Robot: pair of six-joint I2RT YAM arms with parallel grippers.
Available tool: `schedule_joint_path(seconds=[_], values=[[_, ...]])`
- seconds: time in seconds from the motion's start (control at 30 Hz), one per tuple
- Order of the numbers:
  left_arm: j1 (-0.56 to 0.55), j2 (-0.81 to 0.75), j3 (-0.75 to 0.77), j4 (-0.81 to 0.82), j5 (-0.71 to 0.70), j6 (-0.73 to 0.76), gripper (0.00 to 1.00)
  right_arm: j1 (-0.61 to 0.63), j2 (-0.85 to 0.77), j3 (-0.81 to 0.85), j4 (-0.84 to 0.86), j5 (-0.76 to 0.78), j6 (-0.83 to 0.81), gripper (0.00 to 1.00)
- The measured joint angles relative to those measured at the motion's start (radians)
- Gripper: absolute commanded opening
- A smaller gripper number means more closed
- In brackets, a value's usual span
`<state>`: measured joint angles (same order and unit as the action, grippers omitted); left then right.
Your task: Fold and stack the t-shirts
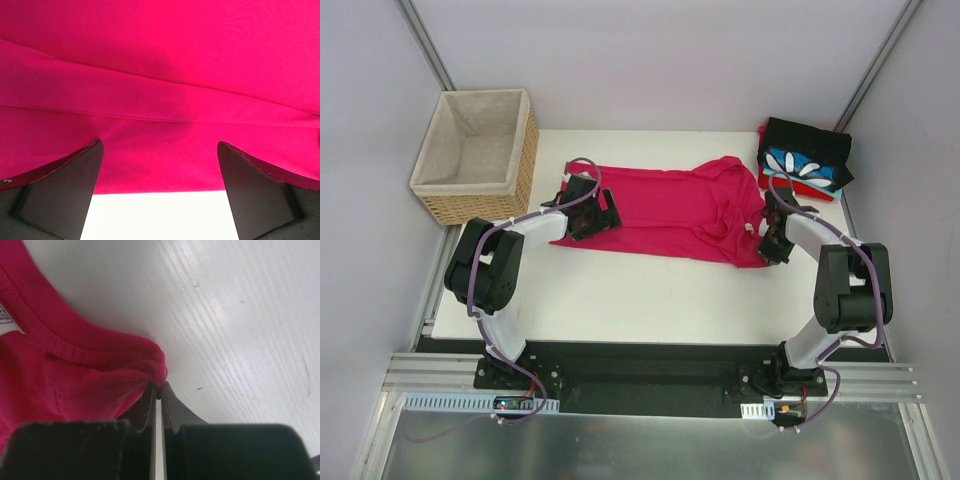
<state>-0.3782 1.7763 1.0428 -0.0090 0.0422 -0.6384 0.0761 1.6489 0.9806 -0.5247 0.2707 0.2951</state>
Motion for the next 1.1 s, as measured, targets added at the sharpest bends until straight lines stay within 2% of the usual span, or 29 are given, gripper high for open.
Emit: schedule_joint_path(seconds=[0.23,0.87,0.93,0.97,1.07,1.1], values=[[0.000,0.000,-0.004,0.005,0.000,0.000,0.98,-0.017,-0.046,0.001,-0.028,0.059,0.000,0.00],[0.000,-0.002,-0.011,0.016,0.001,0.000,0.98,-0.094,-0.033,0.022,-0.040,0.092,0.019,0.01],[-0.001,-0.002,-0.011,0.019,0.002,0.000,0.98,-0.098,-0.032,0.025,-0.040,0.092,0.021,0.08],[-0.001,-0.002,-0.011,0.019,0.002,0.000,0.98,-0.099,-0.031,0.026,-0.040,0.092,0.024,0.18],[-0.001,-0.002,-0.011,0.020,0.002,0.000,0.97,-0.100,-0.030,0.026,-0.038,0.090,0.035,0.39],[-0.001,-0.002,-0.011,0.020,0.002,0.000,0.98,-0.101,-0.030,0.026,-0.035,0.091,0.034,0.41]])
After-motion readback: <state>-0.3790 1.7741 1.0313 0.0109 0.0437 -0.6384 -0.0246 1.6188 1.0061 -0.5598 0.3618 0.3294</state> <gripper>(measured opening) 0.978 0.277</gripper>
